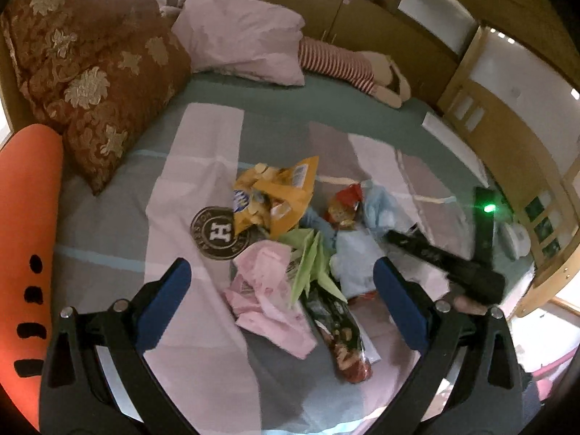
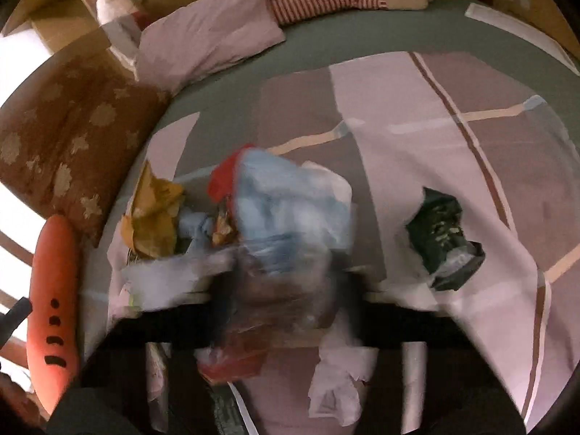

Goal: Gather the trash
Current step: 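Grasp the clear plastic bag with the right gripper while the left gripper reaches the pile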

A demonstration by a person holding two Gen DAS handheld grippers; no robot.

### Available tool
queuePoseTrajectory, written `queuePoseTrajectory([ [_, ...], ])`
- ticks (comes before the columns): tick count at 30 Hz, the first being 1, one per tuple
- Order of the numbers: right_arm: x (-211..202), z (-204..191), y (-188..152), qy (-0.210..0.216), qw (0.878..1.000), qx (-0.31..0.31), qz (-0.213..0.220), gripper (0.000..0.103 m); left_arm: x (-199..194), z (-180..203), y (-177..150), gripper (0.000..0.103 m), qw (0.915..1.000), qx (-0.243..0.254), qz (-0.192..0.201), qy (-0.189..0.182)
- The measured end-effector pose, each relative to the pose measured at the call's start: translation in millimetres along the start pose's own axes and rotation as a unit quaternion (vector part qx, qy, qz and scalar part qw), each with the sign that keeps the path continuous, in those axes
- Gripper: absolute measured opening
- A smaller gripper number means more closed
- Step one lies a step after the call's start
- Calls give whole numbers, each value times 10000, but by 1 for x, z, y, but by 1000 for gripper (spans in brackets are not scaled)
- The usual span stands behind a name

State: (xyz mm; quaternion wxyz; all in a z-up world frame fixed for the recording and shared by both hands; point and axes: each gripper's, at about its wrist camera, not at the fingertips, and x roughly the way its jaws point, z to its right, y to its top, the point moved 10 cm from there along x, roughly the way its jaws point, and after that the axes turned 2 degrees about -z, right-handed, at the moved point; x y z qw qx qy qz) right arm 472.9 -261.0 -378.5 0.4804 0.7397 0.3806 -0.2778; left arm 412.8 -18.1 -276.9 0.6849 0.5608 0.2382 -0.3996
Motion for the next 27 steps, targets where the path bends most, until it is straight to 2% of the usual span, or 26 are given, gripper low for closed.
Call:
queuePoseTrajectory([
  [2, -20, -8, 6, 199, 9996, -44, 212, 1, 7, -6, -4, 100, 9999, -15, -92, 91],
  [6, -72, -27, 15, 469, 9958, -196, 759, 1, 19, -11, -10, 100, 9995, -9, -250, 192],
  [9, -91, -31, 5, 615, 9955, -118, 712, 2, 29, -8, -17, 100, 9987, 149, -421, 242],
  [10, -91, -32, -4, 575, 9966, -138, 580, 5, 32, -6, -21, 100, 9982, 235, -479, 282],
  [11, -91, -34, -10, 526, 9974, -194, 450, 22, 34, -4, -24, 100, 9976, 337, -527, 308],
  [12, -90, -37, -16, 466, 9979, -253, 364, 48, 35, -2, -26, 100, 9971, 404, -544, 333],
  [14, -85, -43, -28, 314, 9987, -371, 173, 71, 35, 1, -28, 100, 9963, 513, -534, 428],
  [17, -68, -51, -53, 486, 9980, -280, -297, 72, 30, 0, -25, 100, 9970, 425, -431, 472],
  [21, -48, -37, -73, 612, 9946, 391, -737, 72, 15, -4, -17, 100, 9982, 300, -177, 482],
  [24, -32, -22, -85, 985, 9812, 1258, -1078, 72, 12, -9, -17, 100, 9975, 308, -160, 623],
  [27, -16, -18, -94, 1051, 9744, 1543, -1251, 72, 14, -11, -22, 100, 9980, 135, -294, 541],
])
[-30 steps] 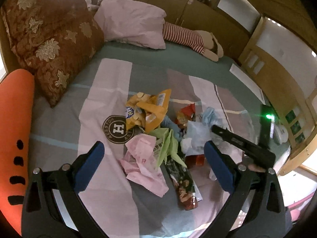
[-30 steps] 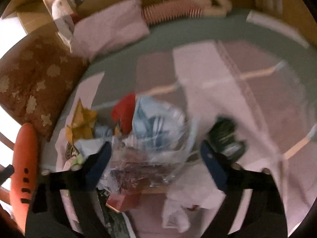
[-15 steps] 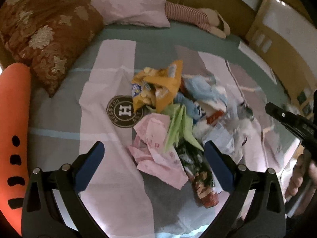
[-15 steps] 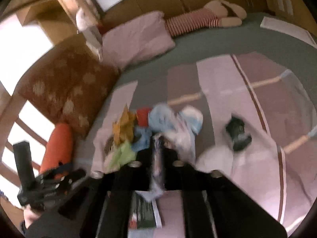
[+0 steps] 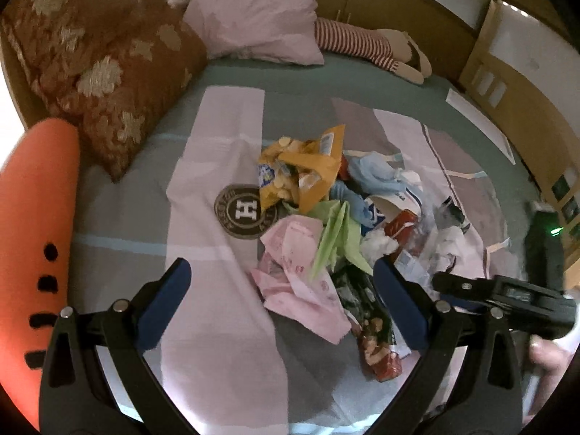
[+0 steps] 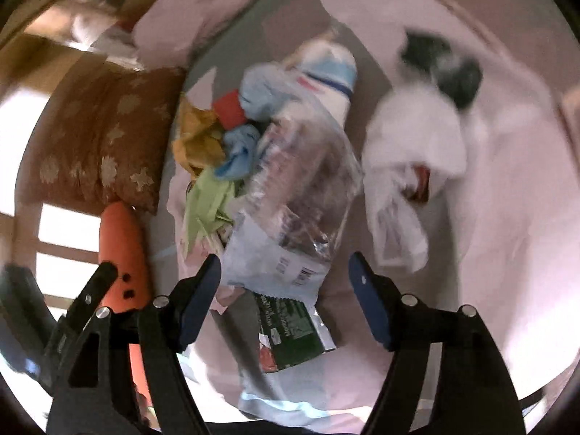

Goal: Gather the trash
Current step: 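Grasp the clear plastic bag with the right gripper while the left gripper reaches the pile, then grasp the green snack bag with the left gripper and lift it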

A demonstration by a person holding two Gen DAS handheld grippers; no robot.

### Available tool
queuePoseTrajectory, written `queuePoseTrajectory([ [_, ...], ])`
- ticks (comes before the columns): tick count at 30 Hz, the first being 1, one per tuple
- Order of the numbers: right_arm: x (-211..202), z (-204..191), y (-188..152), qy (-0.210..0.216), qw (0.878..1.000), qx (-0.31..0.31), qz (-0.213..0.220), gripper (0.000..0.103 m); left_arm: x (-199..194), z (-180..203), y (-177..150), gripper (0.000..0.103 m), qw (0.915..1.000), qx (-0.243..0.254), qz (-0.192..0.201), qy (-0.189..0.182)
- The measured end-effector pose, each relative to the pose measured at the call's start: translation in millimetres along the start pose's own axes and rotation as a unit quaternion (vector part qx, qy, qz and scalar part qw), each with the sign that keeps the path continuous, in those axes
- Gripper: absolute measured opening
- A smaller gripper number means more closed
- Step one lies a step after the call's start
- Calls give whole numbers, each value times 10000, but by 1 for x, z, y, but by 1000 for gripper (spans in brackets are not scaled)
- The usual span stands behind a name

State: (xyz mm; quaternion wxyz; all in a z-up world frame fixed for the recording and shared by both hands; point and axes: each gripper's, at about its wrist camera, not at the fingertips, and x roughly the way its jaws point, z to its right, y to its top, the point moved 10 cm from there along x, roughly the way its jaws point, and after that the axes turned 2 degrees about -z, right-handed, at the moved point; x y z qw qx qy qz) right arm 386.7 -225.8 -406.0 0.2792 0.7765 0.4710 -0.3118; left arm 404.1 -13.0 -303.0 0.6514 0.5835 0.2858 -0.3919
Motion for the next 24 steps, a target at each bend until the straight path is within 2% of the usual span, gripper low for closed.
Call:
queuePoseTrajectory([
  [2, 12, 6, 1, -15, 9998, 183, -38, 72, 1, 3, -4, 100, 9999, -60, -84, -103],
  [4, 12, 6, 8, 481, 9975, 500, 146, 68, 2, 9, -8, 100, 9997, -55, -144, -183],
  [6, 11, 1, 8, 621, 9970, 459, 90, 34, 4, 15, -13, 100, 9996, 12, -199, -222],
  [8, 0, -8, 7, 712, 9968, 303, 172, 28, 5, 21, -17, 100, 9994, 104, -241, -212],
  [10, -15, -25, 9, 822, 9962, -32, 291, 9, 7, 27, -22, 100, 9991, 179, -298, -224],
  [11, -20, -29, 9, 855, 9957, -111, 332, 5, 9, 31, -25, 100, 9988, 239, -357, -243],
  [16, -35, -43, 8, 849, 9940, -465, 514, 5, 16, 42, -37, 100, 9974, 399, -546, -233],
  [19, -50, -51, 14, 736, 9916, -739, 766, 5, 23, 48, -48, 100, 9959, 514, -722, -188],
  [24, -93, -68, 24, 175, 9748, -1527, 1619, 5, 43, 71, -78, 100, 9901, 893, -1086, -44],
])
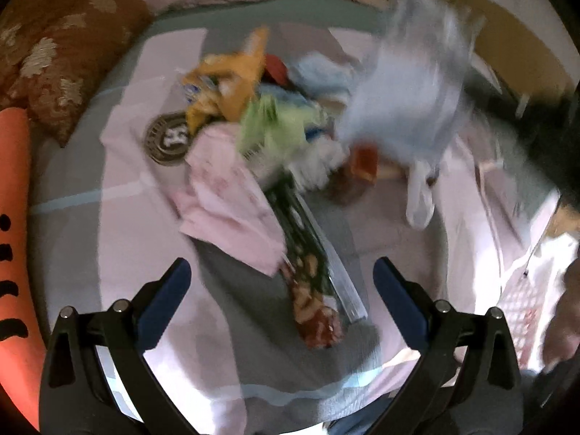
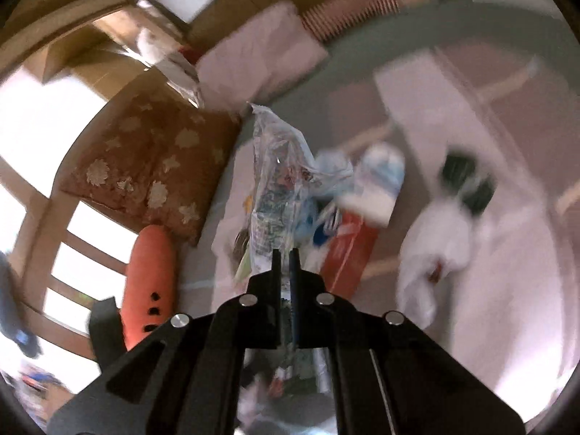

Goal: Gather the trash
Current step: 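Grasp the green snack bag with the left gripper and lift it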

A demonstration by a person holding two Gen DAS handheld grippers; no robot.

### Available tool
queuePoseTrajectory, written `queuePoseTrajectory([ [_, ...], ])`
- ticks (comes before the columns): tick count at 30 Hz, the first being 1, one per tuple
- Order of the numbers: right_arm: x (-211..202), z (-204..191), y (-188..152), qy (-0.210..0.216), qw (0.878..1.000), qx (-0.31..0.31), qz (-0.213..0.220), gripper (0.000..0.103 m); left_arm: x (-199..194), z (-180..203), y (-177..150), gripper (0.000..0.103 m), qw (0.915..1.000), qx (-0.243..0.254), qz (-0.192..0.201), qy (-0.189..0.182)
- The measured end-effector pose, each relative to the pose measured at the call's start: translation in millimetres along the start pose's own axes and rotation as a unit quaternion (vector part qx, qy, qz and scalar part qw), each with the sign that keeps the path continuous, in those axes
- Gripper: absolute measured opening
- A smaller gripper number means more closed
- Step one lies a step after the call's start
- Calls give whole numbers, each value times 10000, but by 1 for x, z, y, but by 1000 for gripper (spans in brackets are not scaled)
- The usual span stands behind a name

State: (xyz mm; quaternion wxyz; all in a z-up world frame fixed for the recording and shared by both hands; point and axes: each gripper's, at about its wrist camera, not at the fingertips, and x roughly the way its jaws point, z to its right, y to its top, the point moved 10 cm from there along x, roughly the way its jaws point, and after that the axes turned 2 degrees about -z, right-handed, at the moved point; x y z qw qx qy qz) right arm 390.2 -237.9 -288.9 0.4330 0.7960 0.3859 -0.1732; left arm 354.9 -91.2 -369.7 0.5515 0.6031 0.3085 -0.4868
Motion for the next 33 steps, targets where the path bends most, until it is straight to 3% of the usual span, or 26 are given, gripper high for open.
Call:
queuePoseTrajectory([
  [4, -2, -2, 1, 104, 9999, -25, 25, 5, 24, 12, -17, 93, 9990, 109, -366, 219],
  [5, -1, -3, 1, 106, 9999, -41, 3, 5, 31, 12, -21, 80, 9985, 87, -500, 223],
  [6, 2, -2, 0, 92, 9999, -61, -26, 5, 42, 14, -29, 56, 9969, -8, -770, 148],
  [8, -1, 0, 0, 87, 9999, -73, -28, 5, 52, 16, -37, 19, 9939, -158, -1086, -57],
  [11, -10, -3, 5, 31, 9997, -189, 117, 5, 33, 22, -29, 13, 9952, -158, -898, -361],
  [14, -25, -8, 11, -45, 9988, -329, 362, 5, -18, 27, -4, 13, 9959, -202, -170, -862],
  [17, -45, -16, 18, -137, 9963, -570, 629, 5, -76, 26, 20, 13, 9890, -162, 810, -1227],
  [19, -57, -22, 18, -253, 9936, -775, 785, 5, -107, 14, 29, 13, 9865, -114, 1405, -834],
  [21, -69, -30, 14, -376, 9897, -1015, 941, 5, -123, 4, 31, 13, 9833, -271, 1667, -680],
  [28, -83, -58, -13, -522, 9790, -1665, 1059, 5, -142, -5, 13, 13, 9800, -325, 1904, -476],
  [33, -78, -66, -26, -604, 9762, -1838, 979, 5, -136, -13, 23, 13, 9801, -304, 1951, -194],
])
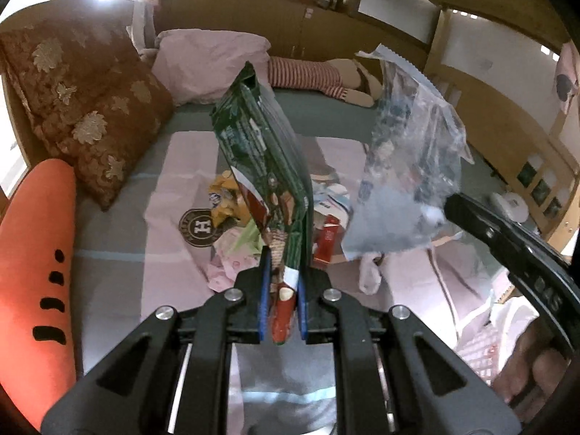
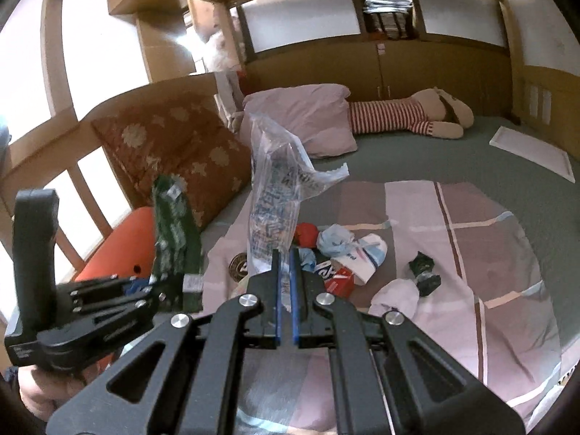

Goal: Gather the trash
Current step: 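Grasp the green snack bag with the left gripper and lift it, then carry both bags to the white bin and release them into it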

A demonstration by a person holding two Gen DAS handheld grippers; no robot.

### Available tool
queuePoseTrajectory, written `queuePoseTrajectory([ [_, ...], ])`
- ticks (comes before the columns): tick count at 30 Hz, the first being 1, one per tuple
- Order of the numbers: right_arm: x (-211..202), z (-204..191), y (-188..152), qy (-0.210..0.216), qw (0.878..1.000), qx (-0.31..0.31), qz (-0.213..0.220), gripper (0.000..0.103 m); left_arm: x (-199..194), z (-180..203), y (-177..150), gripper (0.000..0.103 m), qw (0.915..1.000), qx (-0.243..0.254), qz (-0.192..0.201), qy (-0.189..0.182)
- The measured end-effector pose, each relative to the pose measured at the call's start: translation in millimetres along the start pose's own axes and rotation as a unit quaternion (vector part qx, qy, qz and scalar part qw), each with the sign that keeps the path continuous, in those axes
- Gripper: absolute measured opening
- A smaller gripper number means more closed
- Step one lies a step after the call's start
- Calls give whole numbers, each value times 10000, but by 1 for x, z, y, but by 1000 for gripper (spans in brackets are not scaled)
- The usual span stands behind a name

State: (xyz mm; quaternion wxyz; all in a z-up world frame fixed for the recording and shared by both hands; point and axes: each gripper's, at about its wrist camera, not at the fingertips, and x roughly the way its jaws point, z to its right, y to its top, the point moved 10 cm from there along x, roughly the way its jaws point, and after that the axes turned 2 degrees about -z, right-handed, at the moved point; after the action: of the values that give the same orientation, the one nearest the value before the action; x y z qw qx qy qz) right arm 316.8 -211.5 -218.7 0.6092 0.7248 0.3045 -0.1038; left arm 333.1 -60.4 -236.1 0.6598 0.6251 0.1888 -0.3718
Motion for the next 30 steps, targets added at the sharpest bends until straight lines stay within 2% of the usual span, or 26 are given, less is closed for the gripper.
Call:
queuePoseTrajectory([
  [3, 1, 0, 1, -28, 10000, 7, 8, 5, 1, -5, -2, 13, 9999, -14, -41, 93],
  [11, 2, -6, -2, -27, 10000, -39, -48, 5, -2, -4, -3, 14, 10000, -71, -14, 49],
  [21, 27, 14, -16, -23, 9986, 233, -470, 4, 9, -9, -7, 14, 9998, -107, -154, 46],
  [22, 33, 17, -23, 5, 9974, 284, -667, 7, 9, -8, -7, 14, 9998, -99, -168, 49],
  [23, 38, 19, -31, 24, 9956, 296, -889, 31, 9, -8, -8, 14, 9998, -99, -173, 45],
  [24, 39, 22, -41, -26, 9936, 297, -1086, 70, 10, -9, -8, 14, 9998, -102, -195, 42],
  [25, 37, 22, -46, -41, 9935, 255, -1111, 83, 11, -10, -8, 14, 9997, -107, -208, 27],
  [26, 34, 21, -56, -57, 9932, 108, -1161, 89, 11, -10, -7, 14, 9997, -108, -204, 14],
  [27, 33, 19, -68, -69, 9914, -53, -1306, 90, 10, -11, -6, 14, 9998, -106, -189, 0],
  [30, 36, 19, -129, -110, 9758, -305, -2165, 92, 8, -12, -4, 14, 9997, -131, -194, -63],
])
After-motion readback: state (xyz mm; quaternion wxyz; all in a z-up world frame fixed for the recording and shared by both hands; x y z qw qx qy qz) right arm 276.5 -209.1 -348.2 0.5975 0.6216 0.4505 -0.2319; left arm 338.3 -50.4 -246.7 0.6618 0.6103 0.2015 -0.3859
